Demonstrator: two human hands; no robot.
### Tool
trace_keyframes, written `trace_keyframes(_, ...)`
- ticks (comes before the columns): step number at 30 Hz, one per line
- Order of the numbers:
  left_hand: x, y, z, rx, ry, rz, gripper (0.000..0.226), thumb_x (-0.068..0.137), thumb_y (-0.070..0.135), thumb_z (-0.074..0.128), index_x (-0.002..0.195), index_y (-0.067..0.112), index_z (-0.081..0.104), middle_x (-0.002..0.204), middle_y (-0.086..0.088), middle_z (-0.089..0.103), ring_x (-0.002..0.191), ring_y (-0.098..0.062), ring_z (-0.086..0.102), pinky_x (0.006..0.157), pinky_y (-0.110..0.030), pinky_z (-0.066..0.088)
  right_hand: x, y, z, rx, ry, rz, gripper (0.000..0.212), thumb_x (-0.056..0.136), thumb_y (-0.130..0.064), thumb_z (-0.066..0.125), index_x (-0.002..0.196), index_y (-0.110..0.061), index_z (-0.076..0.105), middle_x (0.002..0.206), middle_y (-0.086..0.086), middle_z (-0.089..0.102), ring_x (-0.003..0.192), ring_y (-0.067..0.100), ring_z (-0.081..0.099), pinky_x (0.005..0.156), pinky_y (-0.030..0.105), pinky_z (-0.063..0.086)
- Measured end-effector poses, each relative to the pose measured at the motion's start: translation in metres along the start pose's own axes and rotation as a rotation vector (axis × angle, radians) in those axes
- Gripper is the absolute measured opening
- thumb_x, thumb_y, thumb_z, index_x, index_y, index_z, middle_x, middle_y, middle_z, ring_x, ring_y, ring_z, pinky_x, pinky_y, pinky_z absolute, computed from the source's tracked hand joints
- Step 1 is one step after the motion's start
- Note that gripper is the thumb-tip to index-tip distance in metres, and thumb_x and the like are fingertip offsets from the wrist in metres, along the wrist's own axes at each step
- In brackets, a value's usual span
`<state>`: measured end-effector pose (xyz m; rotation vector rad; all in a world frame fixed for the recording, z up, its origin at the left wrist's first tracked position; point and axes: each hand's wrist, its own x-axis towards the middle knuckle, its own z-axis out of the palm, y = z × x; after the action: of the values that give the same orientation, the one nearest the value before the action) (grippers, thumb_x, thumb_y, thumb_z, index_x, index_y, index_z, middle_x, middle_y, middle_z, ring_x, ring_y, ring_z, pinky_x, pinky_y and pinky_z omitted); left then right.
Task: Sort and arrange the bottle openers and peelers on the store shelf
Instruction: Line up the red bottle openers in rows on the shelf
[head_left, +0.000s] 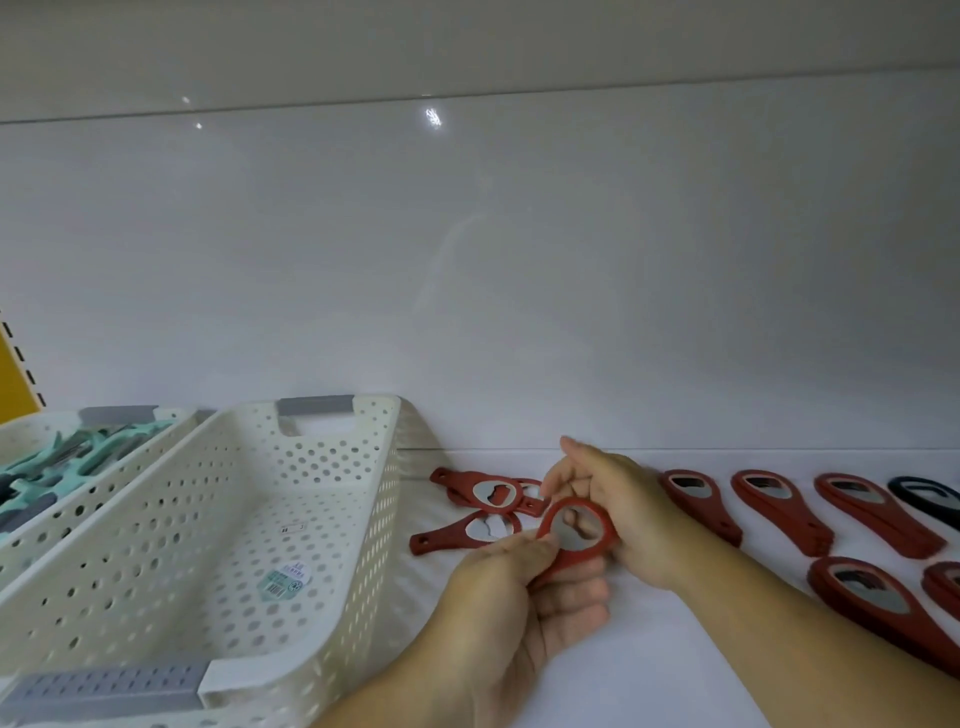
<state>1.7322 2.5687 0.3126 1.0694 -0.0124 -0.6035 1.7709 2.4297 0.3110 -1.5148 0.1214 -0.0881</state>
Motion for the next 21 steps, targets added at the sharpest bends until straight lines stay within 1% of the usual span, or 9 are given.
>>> trace_keyframes(3,0.001,-0.001,0.004,-0.006,0.089,0.067,0.03,0.099,0.017,0.043,0.09,0.0,0.066,0.073,-0.017,0.07,0.039,-0.016,0.054,0.036,-0.023,0.047,0.006,0.012,0.004,-0.213,0.255,-0.259,0.047,0.1,-0.027,0.042,0.062,-0.011,0.065,0.06,0.0,0.064,0.06,0.01,0.059,0.061,0.021,0.046)
trace_keyframes(5,0.002,-0.003,0.005,-0.016,0.142,0.122,0.03,0.1,0.02,0.043,0.091,0.001,0.065,0.071,-0.016,0.07,0.035,-0.017,0.05,0.032,-0.022,0.043,0.007,0.015,0.005,-0.288,0.317,-0.377,0.04,0.099,-0.024,0.045,0.066,-0.012,0.064,0.064,-0.002,0.065,0.059,0.001,0.058,0.061,0.014,0.046)
trace_keyframes(8,0.002,-0.002,0.004,-0.034,0.153,0.171,0.027,0.099,0.016,0.043,0.088,0.003,0.065,0.072,-0.016,0.072,0.035,-0.017,0.051,0.032,-0.02,0.041,0.013,0.019,-0.003,-0.356,0.343,-0.408,0.031,0.097,-0.018,0.05,0.069,-0.021,0.063,0.073,-0.006,0.067,0.072,0.003,0.062,0.074,0.024,0.049)
trace_keyframes(11,0.001,0.003,0.002,-0.07,0.143,0.162,0.018,0.095,0.007,0.049,0.084,0.007,0.063,0.073,-0.011,0.073,0.039,-0.015,0.058,0.032,-0.02,0.041,0.014,0.02,-0.003,-0.605,0.194,-0.456,0.025,0.081,-0.01,0.065,0.087,-0.035,0.064,0.1,-0.009,0.066,0.099,0.013,0.061,0.093,0.039,0.049)
trace_keyframes(13,0.0,0.006,0.0,-0.094,0.132,0.123,0.012,0.091,0.005,0.053,0.086,0.008,0.064,0.075,-0.008,0.074,0.042,-0.013,0.062,0.033,-0.02,0.044,0.012,0.02,0.001,-0.852,-0.047,-0.415,0.038,0.078,-0.022,0.066,0.114,-0.03,0.063,0.12,-0.015,0.052,0.117,0.009,0.047,0.108,0.036,0.037)
trace_keyframes(15,-0.001,0.008,0.001,-0.116,0.119,0.087,0.015,0.09,0.002,0.053,0.088,0.008,0.066,0.076,-0.009,0.075,0.041,-0.013,0.062,0.035,-0.019,0.045,0.011,0.017,0.002,-1.061,-0.152,-0.354,0.046,0.083,-0.023,0.065,0.128,-0.023,0.057,0.128,-0.017,0.043,0.124,0.005,0.037,0.112,0.029,0.027)
trace_keyframes(17,-0.002,0.008,0.001,-0.126,0.115,0.052,0.018,0.09,-0.004,0.05,0.093,0.007,0.065,0.075,-0.01,0.075,0.038,-0.014,0.059,0.035,-0.019,0.046,0.011,0.017,0.001,-1.01,-0.103,-0.377,0.042,0.081,-0.019,0.062,0.122,-0.017,0.06,0.125,-0.01,0.052,0.123,0.011,0.043,0.109,0.027,0.031)
trace_keyframes(19,-0.002,0.007,0.002,-0.143,0.119,0.013,0.023,0.09,-0.009,0.048,0.1,0.006,0.062,0.073,-0.011,0.074,0.035,-0.015,0.057,0.035,-0.021,0.046,0.01,0.02,0.002,-0.992,-0.072,-0.402,0.03,0.084,-0.015,0.058,0.112,-0.022,0.063,0.116,-0.013,0.055,0.115,0.009,0.046,0.103,0.022,0.034)
trace_keyframes(21,0.0,0.006,0.002,-0.211,0.108,-0.03,0.028,0.091,-0.011,0.044,0.104,0.006,0.061,0.07,-0.013,0.073,0.036,-0.017,0.058,0.035,-0.024,0.048,0.014,0.024,0.002,-0.971,-0.107,-0.43,0.024,0.083,-0.016,0.055,0.103,-0.023,0.065,0.108,-0.012,0.057,0.105,0.009,0.049,0.096,0.022,0.039)
